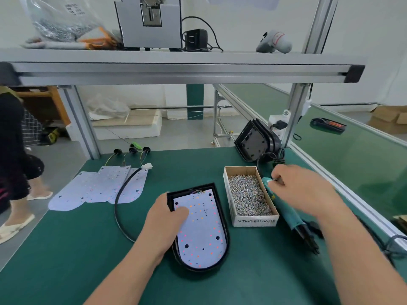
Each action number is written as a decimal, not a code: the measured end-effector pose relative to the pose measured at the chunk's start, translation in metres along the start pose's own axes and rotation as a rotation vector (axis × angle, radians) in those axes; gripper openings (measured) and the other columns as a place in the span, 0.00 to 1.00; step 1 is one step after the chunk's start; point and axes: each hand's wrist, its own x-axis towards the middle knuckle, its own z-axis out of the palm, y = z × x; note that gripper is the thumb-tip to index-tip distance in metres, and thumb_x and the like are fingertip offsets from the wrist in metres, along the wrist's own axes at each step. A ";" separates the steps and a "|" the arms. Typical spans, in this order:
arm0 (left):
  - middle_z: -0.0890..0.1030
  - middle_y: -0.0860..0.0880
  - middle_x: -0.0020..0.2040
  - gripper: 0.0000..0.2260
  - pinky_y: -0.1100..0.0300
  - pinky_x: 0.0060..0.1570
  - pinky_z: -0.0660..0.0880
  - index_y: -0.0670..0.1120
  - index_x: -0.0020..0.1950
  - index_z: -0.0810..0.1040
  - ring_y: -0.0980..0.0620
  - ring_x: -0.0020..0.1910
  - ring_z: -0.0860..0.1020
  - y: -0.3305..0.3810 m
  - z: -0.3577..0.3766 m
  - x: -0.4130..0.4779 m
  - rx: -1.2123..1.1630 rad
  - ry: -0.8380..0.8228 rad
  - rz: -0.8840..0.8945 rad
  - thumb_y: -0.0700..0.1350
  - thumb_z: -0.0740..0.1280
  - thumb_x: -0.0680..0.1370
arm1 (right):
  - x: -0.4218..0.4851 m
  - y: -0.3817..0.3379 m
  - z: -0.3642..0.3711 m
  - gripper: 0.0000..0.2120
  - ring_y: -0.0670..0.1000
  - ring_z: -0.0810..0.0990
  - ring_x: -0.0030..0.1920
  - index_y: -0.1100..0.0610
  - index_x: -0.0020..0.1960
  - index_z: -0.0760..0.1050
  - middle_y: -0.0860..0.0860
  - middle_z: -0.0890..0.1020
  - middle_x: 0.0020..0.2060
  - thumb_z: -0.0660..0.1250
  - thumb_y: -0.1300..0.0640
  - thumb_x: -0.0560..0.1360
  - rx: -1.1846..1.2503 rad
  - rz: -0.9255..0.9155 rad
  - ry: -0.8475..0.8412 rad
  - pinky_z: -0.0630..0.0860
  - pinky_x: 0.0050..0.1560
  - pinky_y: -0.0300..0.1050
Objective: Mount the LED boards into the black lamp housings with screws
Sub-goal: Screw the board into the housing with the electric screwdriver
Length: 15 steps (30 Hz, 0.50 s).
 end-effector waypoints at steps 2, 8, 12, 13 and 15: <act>0.84 0.46 0.43 0.10 0.53 0.44 0.76 0.46 0.49 0.79 0.52 0.38 0.77 0.000 -0.001 -0.001 0.028 0.022 0.014 0.44 0.65 0.69 | -0.016 0.020 0.014 0.16 0.55 0.81 0.51 0.46 0.62 0.72 0.49 0.81 0.55 0.58 0.37 0.82 -0.115 0.039 -0.138 0.76 0.49 0.49; 0.88 0.52 0.48 0.09 0.48 0.56 0.83 0.50 0.54 0.82 0.47 0.50 0.86 -0.001 -0.003 0.001 0.058 0.005 -0.014 0.37 0.71 0.78 | -0.028 0.026 0.024 0.28 0.49 0.81 0.44 0.48 0.57 0.69 0.44 0.80 0.42 0.62 0.29 0.67 -0.069 0.008 -0.281 0.79 0.46 0.50; 0.86 0.53 0.48 0.07 0.49 0.56 0.81 0.49 0.54 0.80 0.46 0.52 0.84 0.000 -0.004 0.000 0.120 0.015 -0.011 0.39 0.69 0.79 | -0.026 0.030 0.024 0.18 0.50 0.80 0.40 0.53 0.46 0.72 0.48 0.81 0.38 0.68 0.39 0.70 0.111 0.105 -0.250 0.79 0.45 0.50; 0.86 0.54 0.47 0.06 0.53 0.53 0.81 0.50 0.53 0.79 0.49 0.51 0.84 0.001 -0.003 0.001 0.134 0.029 -0.001 0.40 0.69 0.78 | -0.025 0.033 0.022 0.18 0.51 0.81 0.37 0.56 0.45 0.74 0.49 0.81 0.36 0.69 0.41 0.71 0.187 0.141 -0.240 0.79 0.43 0.50; 0.84 0.60 0.43 0.09 0.69 0.44 0.78 0.56 0.48 0.76 0.65 0.43 0.82 0.001 -0.002 0.002 0.184 0.062 0.024 0.42 0.71 0.78 | -0.025 0.036 0.017 0.18 0.52 0.77 0.29 0.60 0.44 0.75 0.49 0.79 0.30 0.70 0.44 0.68 0.466 0.208 -0.210 0.73 0.36 0.48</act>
